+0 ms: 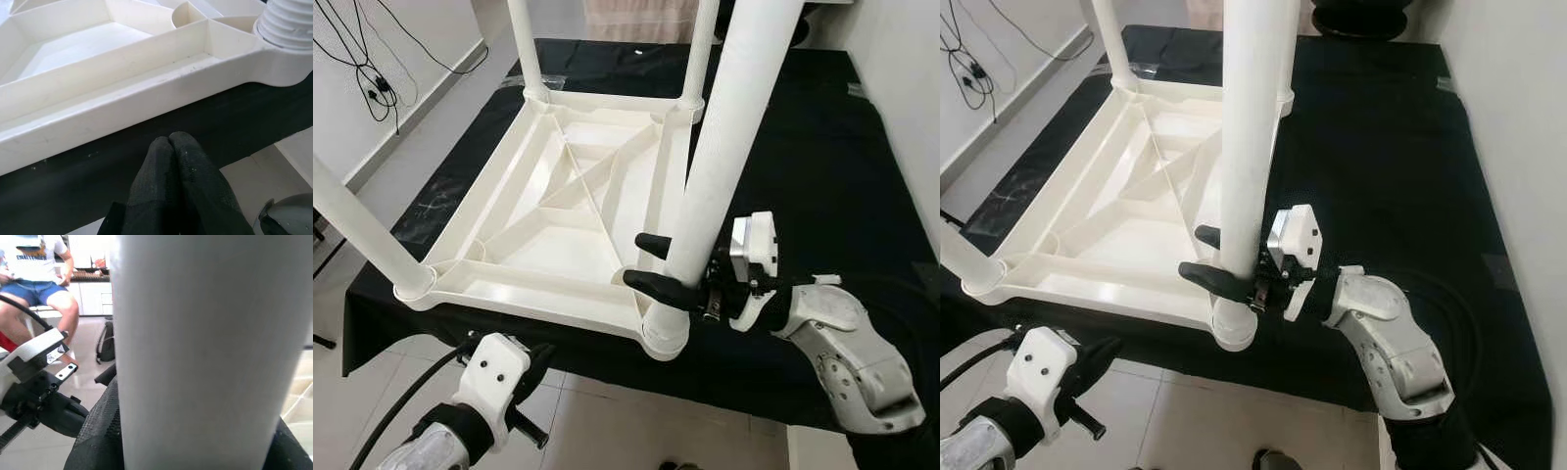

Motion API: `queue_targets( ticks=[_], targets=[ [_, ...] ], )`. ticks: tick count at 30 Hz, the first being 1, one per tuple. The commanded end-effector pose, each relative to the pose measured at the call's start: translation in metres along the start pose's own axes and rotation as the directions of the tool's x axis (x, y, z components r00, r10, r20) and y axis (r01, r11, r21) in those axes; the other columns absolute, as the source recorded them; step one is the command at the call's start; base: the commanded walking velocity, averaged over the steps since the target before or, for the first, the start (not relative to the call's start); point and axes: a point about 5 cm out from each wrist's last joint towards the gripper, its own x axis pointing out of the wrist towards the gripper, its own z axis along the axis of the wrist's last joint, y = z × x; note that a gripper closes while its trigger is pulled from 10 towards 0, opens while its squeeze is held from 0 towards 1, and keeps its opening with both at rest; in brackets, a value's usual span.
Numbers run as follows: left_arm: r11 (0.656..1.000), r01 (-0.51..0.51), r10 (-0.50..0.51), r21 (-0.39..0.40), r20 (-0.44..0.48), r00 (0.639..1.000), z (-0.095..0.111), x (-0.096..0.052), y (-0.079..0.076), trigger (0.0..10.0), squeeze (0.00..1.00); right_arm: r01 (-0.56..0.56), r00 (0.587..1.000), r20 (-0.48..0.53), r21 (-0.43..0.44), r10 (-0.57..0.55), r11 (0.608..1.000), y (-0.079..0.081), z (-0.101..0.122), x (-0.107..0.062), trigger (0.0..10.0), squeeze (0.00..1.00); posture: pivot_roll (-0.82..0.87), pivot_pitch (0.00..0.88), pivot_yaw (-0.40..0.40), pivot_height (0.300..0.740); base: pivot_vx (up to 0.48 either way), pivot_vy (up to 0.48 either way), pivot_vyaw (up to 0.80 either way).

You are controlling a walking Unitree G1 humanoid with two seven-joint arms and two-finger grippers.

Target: Building children table

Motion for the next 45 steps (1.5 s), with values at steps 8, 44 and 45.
queue_targets(
  ticks=[8,44,45],
  targets=[
    [1.000,-0.005,0.005,-0.007,-0.003,1.000,-0.003,0.002,-0.001,10.0,0.00,0.222,0.958,-0.186,0.008,-0.217,0.975,0.004,-0.033,0.002,10.0,0.00,0.05,0.216,-0.009,0.740,0.000,0.000,0.00],
    [1.000,-0.018,0.018,-0.006,0.017,1.000,0.000,0.008,0.000,10.0,0.00,0.525,0.842,-0.159,0.025,-0.515,0.851,-0.042,-0.015,0.055,10.0,0.00,0.04,0.217,-0.017,0.740,0.000,0.000,0.00],
    [1.000,-0.019,0.019,-0.006,0.016,1.000,0.000,0.008,0.000,10.0,0.00,0.525,0.846,-0.141,0.054,-0.514,0.849,-0.043,-0.011,0.059,10.0,0.00,0.05,0.218,-0.019,0.740,0.000,0.000,0.00]
  ],
)
